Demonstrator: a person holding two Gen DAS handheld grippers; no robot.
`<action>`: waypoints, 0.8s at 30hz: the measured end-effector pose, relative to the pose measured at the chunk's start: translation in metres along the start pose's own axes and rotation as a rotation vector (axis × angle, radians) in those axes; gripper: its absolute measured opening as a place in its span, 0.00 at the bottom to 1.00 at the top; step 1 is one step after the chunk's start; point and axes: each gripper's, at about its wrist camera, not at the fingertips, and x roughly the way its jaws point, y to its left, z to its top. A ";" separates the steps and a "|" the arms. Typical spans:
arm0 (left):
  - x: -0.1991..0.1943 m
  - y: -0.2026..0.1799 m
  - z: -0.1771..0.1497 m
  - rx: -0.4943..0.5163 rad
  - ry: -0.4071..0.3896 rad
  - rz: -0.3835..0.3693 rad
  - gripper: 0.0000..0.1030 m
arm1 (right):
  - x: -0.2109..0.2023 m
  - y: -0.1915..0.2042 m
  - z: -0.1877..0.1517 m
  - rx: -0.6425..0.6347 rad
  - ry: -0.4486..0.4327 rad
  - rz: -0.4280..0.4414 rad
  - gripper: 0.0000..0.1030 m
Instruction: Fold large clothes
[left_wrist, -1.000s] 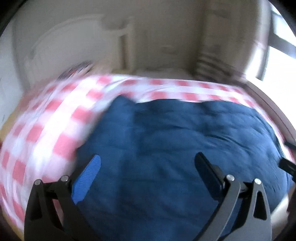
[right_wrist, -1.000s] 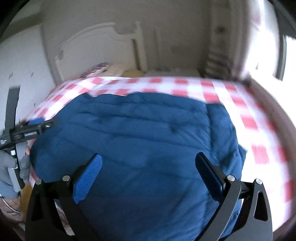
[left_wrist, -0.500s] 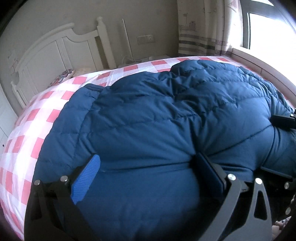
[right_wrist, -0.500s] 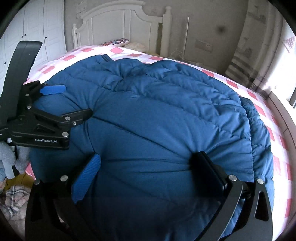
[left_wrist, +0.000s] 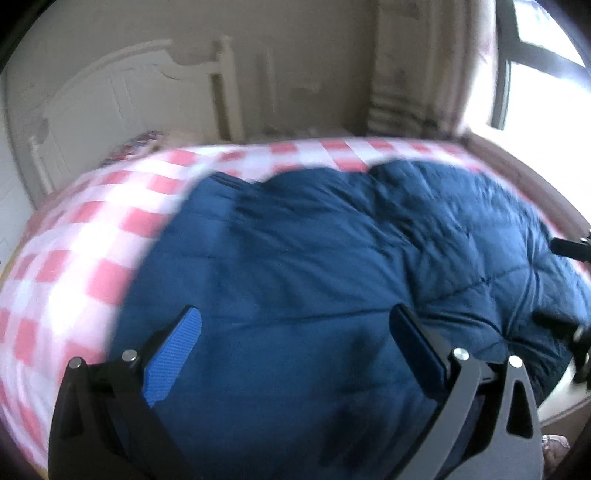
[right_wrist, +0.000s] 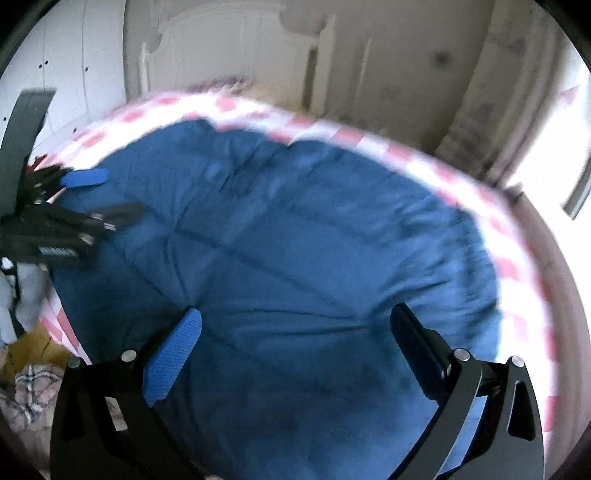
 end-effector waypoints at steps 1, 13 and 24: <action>-0.005 0.011 -0.001 -0.010 -0.004 0.013 0.98 | -0.011 -0.010 -0.001 0.019 -0.016 -0.011 0.95; 0.022 0.067 -0.040 -0.102 0.074 0.002 0.98 | 0.008 -0.076 -0.070 0.250 0.018 0.074 0.96; -0.030 0.053 -0.035 -0.061 -0.002 0.069 0.97 | -0.046 -0.055 -0.056 0.166 -0.030 0.004 0.95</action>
